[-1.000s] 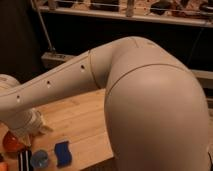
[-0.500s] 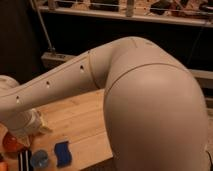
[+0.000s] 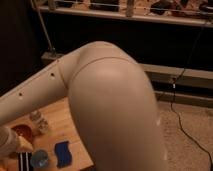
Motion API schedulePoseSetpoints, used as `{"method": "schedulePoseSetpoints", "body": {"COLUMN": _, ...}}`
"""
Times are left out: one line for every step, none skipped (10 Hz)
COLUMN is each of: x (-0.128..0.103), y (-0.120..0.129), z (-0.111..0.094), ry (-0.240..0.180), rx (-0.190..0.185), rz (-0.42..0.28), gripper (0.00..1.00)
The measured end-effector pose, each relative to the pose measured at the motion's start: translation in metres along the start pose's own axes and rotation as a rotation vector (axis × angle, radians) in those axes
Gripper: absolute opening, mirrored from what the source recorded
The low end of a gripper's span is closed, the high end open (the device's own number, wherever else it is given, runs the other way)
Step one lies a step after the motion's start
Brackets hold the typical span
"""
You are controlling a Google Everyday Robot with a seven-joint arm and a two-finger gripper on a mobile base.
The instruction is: Place the pepper on the white sponge
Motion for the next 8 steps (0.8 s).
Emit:
{"method": "schedulePoseSetpoints", "body": {"x": 0.001, "y": 0.017, "z": 0.004, "ry": 0.012, "rx": 0.002, "rz": -0.012, "gripper": 0.65}}
{"method": "schedulePoseSetpoints", "body": {"x": 0.001, "y": 0.039, "z": 0.011, "ry": 0.026, "rx": -0.002, "rz": -0.022, "gripper": 0.65}}
{"method": "schedulePoseSetpoints", "body": {"x": -0.001, "y": 0.057, "z": 0.017, "ry": 0.038, "rx": -0.007, "rz": -0.027, "gripper": 0.65}}
{"method": "schedulePoseSetpoints", "body": {"x": -0.002, "y": 0.068, "z": 0.022, "ry": 0.044, "rx": -0.005, "rz": -0.031, "gripper": 0.65}}
{"method": "schedulePoseSetpoints", "body": {"x": -0.004, "y": 0.084, "z": 0.031, "ry": 0.057, "rx": -0.001, "rz": -0.032, "gripper": 0.65}}
{"method": "schedulePoseSetpoints", "body": {"x": -0.007, "y": 0.093, "z": 0.039, "ry": 0.066, "rx": 0.002, "rz": -0.025, "gripper": 0.65}}
{"method": "schedulePoseSetpoints", "body": {"x": -0.011, "y": 0.100, "z": 0.047, "ry": 0.074, "rx": -0.001, "rz": -0.013, "gripper": 0.65}}
{"method": "schedulePoseSetpoints", "body": {"x": -0.016, "y": 0.107, "z": 0.056, "ry": 0.079, "rx": -0.009, "rz": -0.002, "gripper": 0.65}}
